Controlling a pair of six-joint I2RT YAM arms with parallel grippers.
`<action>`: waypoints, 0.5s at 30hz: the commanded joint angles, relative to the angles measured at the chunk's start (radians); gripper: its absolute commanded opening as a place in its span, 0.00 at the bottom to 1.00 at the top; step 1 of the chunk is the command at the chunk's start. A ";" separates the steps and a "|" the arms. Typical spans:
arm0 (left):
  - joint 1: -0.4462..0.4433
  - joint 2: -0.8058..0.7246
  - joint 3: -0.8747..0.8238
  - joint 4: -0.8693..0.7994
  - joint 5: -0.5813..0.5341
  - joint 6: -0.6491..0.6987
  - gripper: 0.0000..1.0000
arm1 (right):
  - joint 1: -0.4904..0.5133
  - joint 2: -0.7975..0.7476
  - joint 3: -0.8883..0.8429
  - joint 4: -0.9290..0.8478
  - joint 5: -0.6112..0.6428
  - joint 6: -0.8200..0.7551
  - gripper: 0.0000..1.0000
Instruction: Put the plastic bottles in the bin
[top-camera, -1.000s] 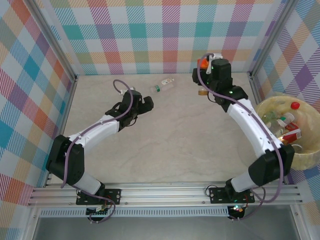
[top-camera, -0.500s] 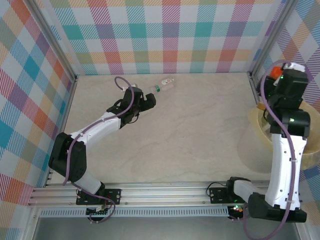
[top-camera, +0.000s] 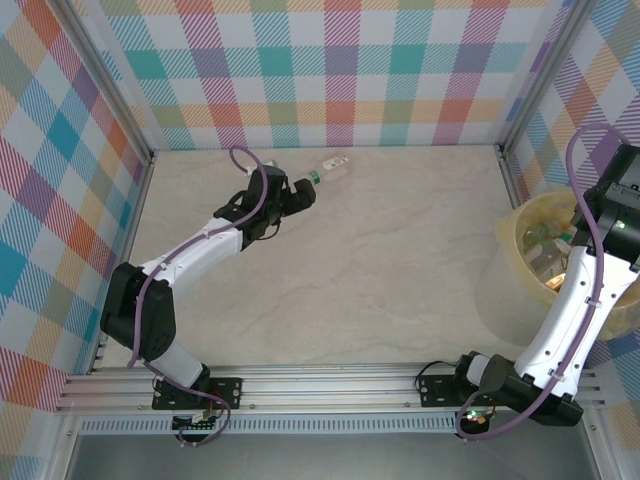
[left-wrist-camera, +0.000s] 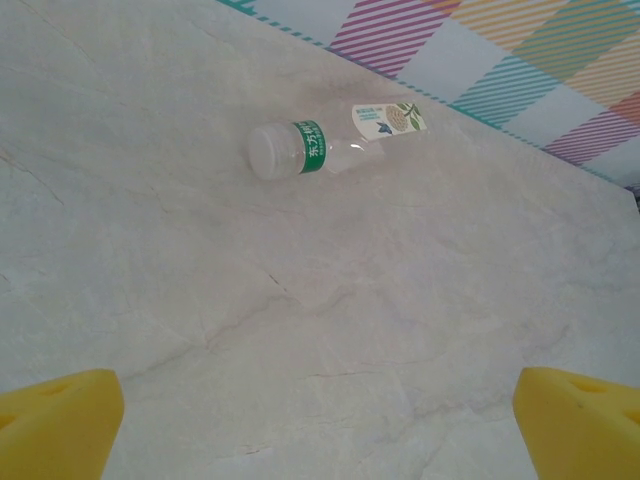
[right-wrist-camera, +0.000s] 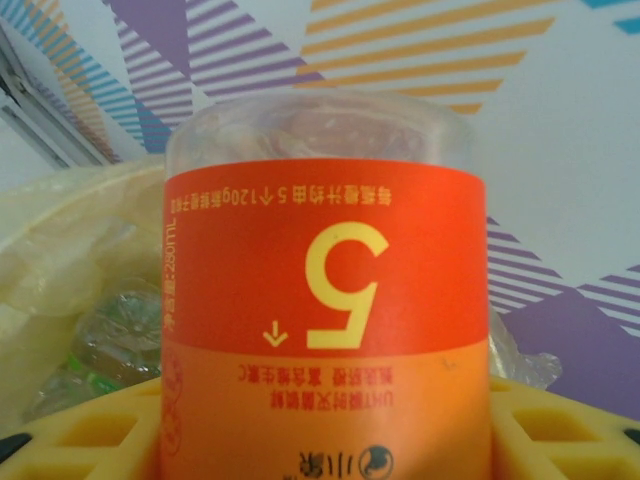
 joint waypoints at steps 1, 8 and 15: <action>0.010 -0.013 0.029 -0.023 0.015 -0.028 1.00 | -0.064 -0.003 -0.032 -0.028 0.007 -0.005 0.40; 0.007 -0.019 0.031 -0.031 0.017 -0.037 1.00 | -0.175 -0.032 -0.262 0.134 0.035 0.030 0.62; 0.003 -0.003 0.029 -0.015 0.023 -0.053 1.00 | -0.174 -0.045 -0.223 0.122 0.004 0.057 0.89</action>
